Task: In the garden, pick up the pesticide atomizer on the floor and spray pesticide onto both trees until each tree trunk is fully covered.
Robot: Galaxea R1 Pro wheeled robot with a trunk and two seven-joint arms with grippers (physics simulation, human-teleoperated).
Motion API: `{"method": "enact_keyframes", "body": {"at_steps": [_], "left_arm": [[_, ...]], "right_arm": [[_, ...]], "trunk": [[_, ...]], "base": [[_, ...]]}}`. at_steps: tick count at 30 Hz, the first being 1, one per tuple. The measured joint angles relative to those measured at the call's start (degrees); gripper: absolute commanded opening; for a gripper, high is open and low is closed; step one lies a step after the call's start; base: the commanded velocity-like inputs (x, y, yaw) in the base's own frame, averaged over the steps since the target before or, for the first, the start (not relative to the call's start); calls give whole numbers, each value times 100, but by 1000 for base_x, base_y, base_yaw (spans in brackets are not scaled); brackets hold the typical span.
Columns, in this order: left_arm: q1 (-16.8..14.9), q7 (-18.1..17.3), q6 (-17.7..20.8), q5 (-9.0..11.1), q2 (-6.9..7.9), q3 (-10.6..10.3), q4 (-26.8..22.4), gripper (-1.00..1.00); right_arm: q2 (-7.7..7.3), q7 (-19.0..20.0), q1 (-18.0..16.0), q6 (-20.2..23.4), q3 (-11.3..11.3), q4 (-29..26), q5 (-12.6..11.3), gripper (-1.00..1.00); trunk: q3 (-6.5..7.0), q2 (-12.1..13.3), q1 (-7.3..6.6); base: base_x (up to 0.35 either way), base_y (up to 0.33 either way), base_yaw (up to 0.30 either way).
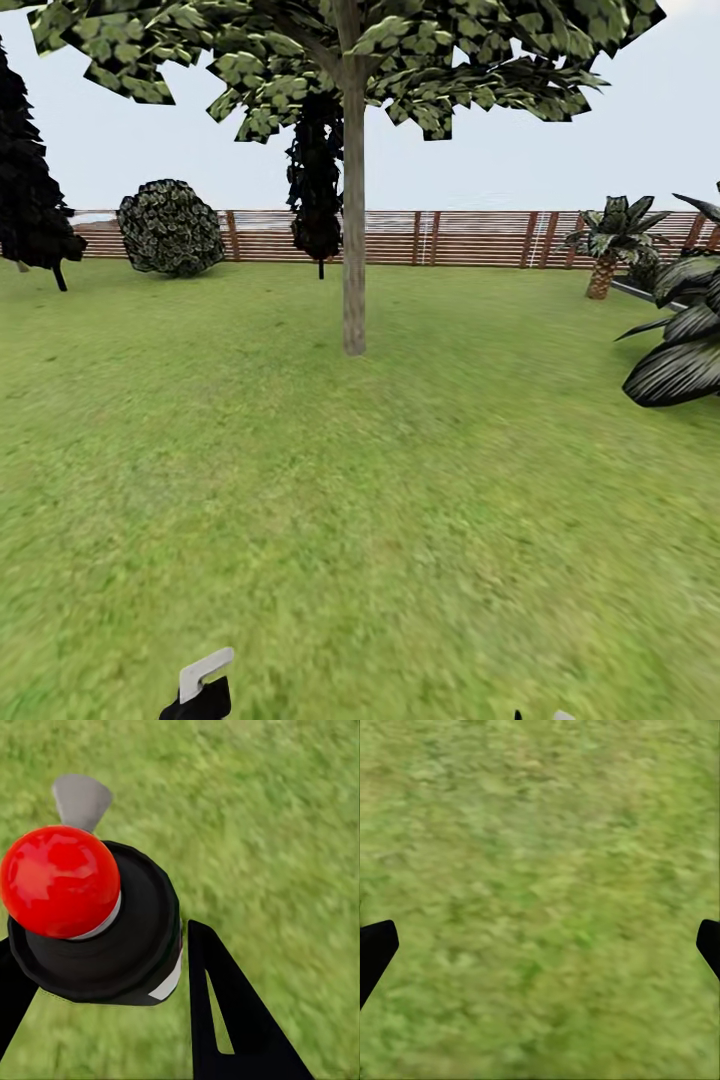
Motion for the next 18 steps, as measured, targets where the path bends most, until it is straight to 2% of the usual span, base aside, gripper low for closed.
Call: {"method": "enact_keyframes", "body": {"at_steps": [18], "left_arm": [[0, 0, 0, -2, 0, 0, 0, -100]], "right_arm": [[0, 4, 0, 0, 5, 2, 2, 100]], "trunk": [[0, 0, 0]], "base": [[210, 0, 0]]}}
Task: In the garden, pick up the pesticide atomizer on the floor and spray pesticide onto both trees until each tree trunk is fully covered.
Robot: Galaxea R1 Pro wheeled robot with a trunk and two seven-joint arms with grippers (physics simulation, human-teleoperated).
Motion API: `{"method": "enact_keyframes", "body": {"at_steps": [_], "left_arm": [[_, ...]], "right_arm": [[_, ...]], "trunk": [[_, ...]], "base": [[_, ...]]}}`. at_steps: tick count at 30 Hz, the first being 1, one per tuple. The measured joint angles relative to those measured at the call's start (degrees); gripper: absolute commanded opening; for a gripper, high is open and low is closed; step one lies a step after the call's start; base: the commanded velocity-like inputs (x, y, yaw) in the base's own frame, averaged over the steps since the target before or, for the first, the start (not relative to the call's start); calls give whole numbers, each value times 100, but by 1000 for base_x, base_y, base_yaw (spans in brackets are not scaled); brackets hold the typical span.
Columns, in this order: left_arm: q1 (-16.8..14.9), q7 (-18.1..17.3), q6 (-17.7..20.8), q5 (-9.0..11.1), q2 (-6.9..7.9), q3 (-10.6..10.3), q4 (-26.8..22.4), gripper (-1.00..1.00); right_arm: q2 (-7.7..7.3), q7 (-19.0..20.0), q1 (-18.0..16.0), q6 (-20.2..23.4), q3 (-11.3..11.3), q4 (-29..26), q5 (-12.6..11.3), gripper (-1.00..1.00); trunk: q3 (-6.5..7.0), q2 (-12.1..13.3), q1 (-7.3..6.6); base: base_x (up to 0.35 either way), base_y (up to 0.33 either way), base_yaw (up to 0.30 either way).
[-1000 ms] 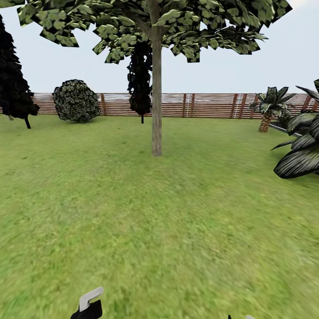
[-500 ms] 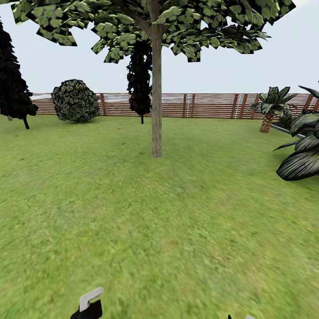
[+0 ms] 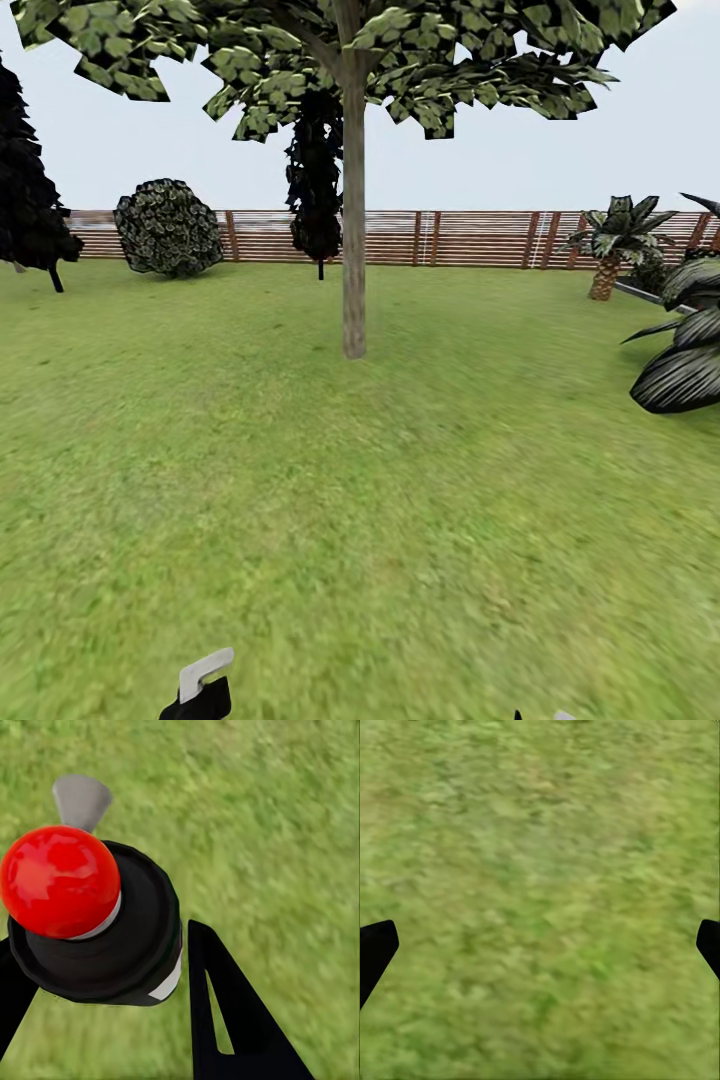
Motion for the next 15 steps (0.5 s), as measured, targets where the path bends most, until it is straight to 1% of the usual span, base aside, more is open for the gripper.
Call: {"method": "enact_keyframes", "body": {"at_steps": [15], "left_arm": [[0, 0, 0, -7, 0, 0, 0, -100]], "right_arm": [[1, -2, 0, -1, 2, 0, 1, 100]], "trunk": [[0, 0, 0]], "base": [[210, 0, 0]]}}
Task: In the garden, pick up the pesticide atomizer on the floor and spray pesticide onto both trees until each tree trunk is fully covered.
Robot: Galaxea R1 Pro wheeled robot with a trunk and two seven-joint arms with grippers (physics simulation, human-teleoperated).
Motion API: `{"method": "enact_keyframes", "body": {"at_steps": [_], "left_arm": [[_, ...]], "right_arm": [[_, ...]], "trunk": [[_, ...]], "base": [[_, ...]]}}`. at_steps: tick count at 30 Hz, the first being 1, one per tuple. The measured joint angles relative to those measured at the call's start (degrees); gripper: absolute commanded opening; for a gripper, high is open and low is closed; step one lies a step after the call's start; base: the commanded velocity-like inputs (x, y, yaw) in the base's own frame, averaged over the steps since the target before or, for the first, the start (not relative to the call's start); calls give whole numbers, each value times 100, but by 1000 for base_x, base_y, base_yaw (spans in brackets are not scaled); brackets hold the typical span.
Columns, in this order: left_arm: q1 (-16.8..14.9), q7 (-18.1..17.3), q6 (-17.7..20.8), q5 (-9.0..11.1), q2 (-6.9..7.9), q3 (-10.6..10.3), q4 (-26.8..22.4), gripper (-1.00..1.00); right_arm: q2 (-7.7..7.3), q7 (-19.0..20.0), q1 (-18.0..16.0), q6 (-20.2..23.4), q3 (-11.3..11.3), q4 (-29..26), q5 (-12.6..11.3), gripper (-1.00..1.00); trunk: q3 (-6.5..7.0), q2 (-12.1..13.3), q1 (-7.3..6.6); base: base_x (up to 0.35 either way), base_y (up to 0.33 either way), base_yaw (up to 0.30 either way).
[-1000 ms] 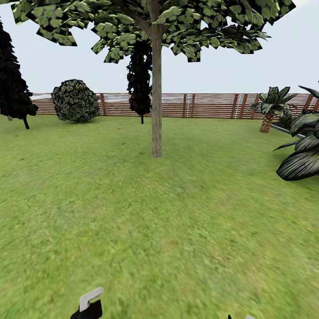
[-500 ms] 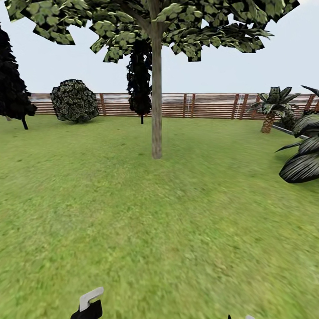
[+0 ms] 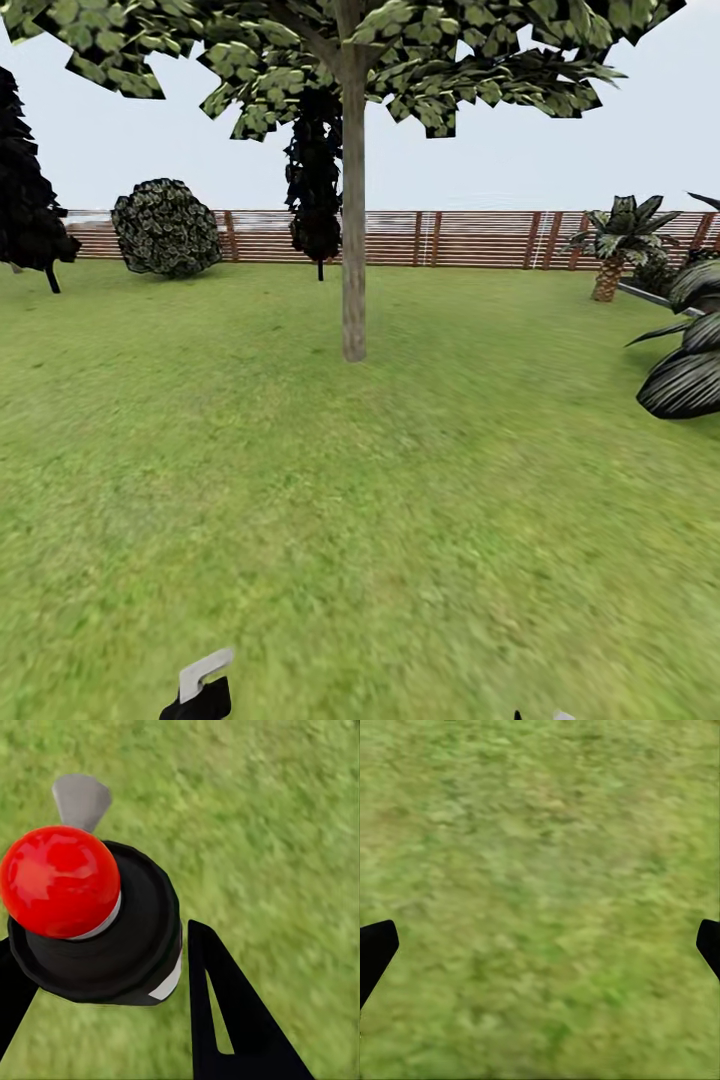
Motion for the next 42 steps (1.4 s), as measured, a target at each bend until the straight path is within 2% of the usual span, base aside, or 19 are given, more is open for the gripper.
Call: {"method": "enact_keyframes", "body": {"at_steps": [33, 42], "left_arm": [[0, 0, 0, 0, 0, 0, 0, -100], [0, 0, 0, 0, 0, 0, 0, -100]], "right_arm": [[-1, -5, 0, -2, -4, 0, -2, 100], [37, -5, 0, -6, -1, 0, 5, 100]], "trunk": [[0, 0, 0], [0, 0, 0]], "base": [[210, 0, 0], [210, 0, 0]]}}
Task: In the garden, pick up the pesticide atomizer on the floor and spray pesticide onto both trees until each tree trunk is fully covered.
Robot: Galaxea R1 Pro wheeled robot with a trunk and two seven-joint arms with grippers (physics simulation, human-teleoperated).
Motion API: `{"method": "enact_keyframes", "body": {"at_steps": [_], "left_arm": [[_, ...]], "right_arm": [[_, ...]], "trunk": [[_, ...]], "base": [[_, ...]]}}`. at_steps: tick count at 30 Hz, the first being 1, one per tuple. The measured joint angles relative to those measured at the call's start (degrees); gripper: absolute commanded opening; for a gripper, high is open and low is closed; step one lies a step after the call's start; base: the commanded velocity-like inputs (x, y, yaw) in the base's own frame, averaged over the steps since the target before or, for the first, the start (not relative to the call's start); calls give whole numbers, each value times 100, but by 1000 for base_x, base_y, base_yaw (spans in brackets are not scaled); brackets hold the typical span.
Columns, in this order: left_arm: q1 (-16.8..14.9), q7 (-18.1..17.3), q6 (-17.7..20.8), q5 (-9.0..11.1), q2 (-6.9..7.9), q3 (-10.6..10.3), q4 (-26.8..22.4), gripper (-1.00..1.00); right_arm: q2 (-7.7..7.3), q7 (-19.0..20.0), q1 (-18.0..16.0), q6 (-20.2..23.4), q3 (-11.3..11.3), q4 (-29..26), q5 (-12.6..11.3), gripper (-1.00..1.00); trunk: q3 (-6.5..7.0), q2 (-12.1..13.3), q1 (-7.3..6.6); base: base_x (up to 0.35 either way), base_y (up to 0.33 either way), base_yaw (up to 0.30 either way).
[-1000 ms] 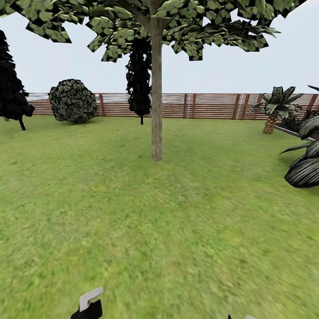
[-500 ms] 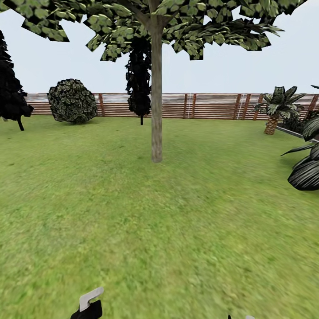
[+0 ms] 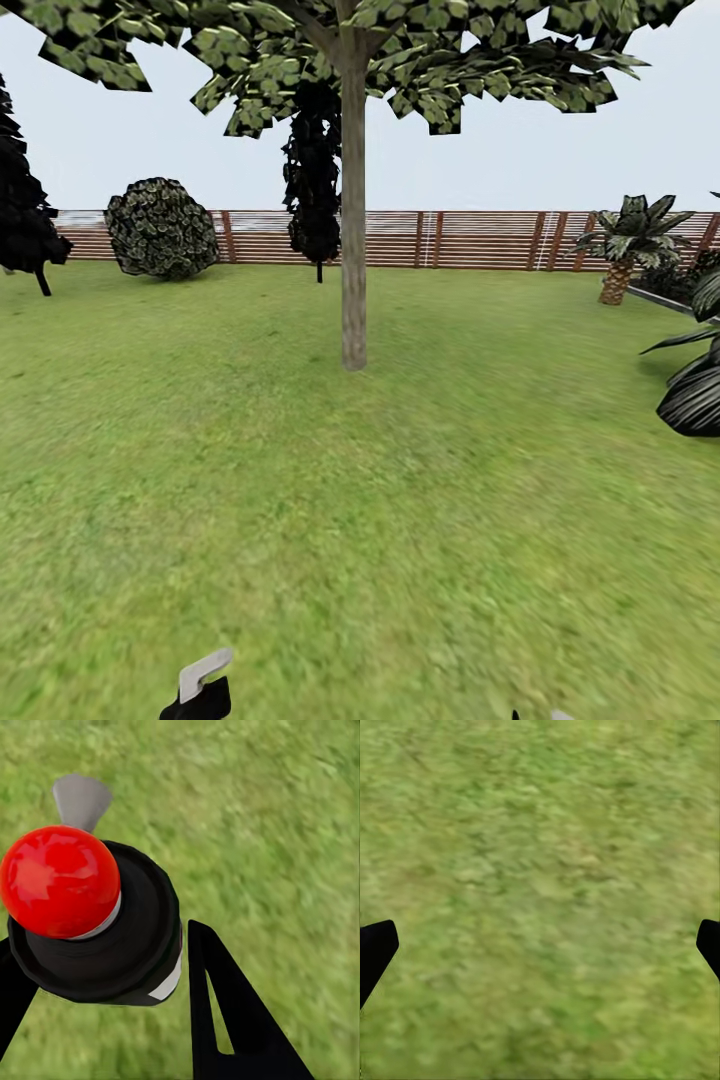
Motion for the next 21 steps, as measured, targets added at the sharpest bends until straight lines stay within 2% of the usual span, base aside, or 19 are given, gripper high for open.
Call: {"method": "enact_keyframes", "body": {"at_steps": [21], "left_arm": [[-2, -4, 3, -1, -15, 0, -2, -100]], "right_arm": [[6, 0, -1, -1, 33, -8, 0, 100]], "trunk": [[0, 0, 0]], "base": [[210, 0, 11]]}}
